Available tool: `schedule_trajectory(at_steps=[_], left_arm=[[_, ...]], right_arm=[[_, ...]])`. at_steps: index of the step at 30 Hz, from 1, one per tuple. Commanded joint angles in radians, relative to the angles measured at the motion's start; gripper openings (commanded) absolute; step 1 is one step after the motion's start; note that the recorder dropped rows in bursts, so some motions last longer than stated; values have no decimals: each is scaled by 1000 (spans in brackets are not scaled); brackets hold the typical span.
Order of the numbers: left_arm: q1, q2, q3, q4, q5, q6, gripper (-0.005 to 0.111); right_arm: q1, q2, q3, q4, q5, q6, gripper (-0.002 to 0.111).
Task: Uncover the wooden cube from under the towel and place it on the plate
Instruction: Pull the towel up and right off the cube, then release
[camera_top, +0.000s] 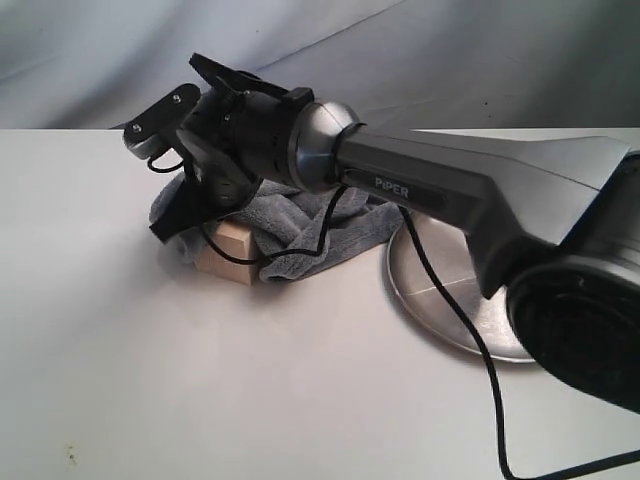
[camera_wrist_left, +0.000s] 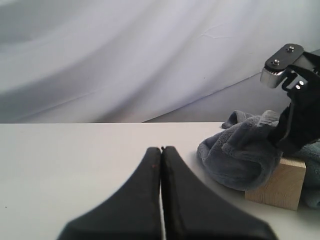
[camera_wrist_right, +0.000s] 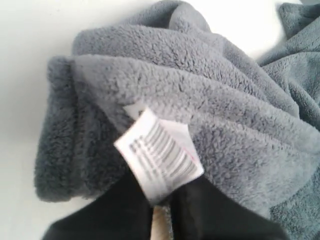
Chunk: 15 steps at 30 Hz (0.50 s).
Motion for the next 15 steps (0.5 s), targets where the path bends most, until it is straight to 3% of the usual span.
schedule_trajectory(at_steps=[1, 15], left_arm=[[2, -4, 4, 1, 0, -3, 0], [2, -4, 4, 1, 0, -3, 0]], right_arm=[[-10, -61, -5, -24, -52, 12, 0], [-279, -142, -5, -72, -179, 456, 0]])
